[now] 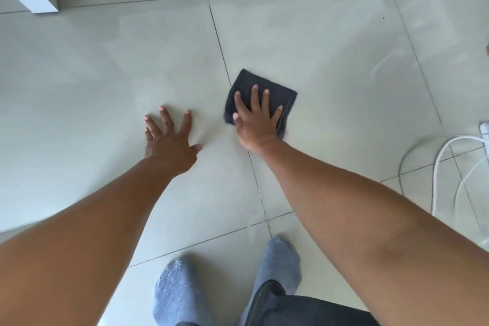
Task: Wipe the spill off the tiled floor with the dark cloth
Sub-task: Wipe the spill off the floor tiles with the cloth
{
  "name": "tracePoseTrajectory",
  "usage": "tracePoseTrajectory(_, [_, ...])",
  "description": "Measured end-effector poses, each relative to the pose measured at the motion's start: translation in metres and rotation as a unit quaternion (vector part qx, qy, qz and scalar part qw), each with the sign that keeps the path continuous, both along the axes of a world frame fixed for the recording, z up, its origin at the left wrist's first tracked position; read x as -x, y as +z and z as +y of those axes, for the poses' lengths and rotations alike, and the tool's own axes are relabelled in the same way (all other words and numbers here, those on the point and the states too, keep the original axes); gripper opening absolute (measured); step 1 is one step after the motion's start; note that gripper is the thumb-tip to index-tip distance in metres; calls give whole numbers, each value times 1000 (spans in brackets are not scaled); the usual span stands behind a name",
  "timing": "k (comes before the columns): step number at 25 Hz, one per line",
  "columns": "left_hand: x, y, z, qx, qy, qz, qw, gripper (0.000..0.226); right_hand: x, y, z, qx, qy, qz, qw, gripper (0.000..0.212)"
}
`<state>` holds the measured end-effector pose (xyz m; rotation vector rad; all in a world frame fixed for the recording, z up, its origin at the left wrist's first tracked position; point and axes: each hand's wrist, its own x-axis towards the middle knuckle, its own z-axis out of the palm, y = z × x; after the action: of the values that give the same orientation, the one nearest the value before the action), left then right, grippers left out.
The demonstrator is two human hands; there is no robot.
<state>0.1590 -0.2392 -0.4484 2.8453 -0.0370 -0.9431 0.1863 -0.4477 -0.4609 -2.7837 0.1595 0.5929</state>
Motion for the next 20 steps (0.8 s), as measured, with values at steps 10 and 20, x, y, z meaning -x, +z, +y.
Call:
tracePoseTrajectory(10, [10,-6,23,23,-34,-38,998,84,34,1,-90,64,-106,0,992,59])
tracePoseTrajectory(20, [8,7,44,53,-30,-15,998,103,81,-5,62,-10,169,-41,985,57])
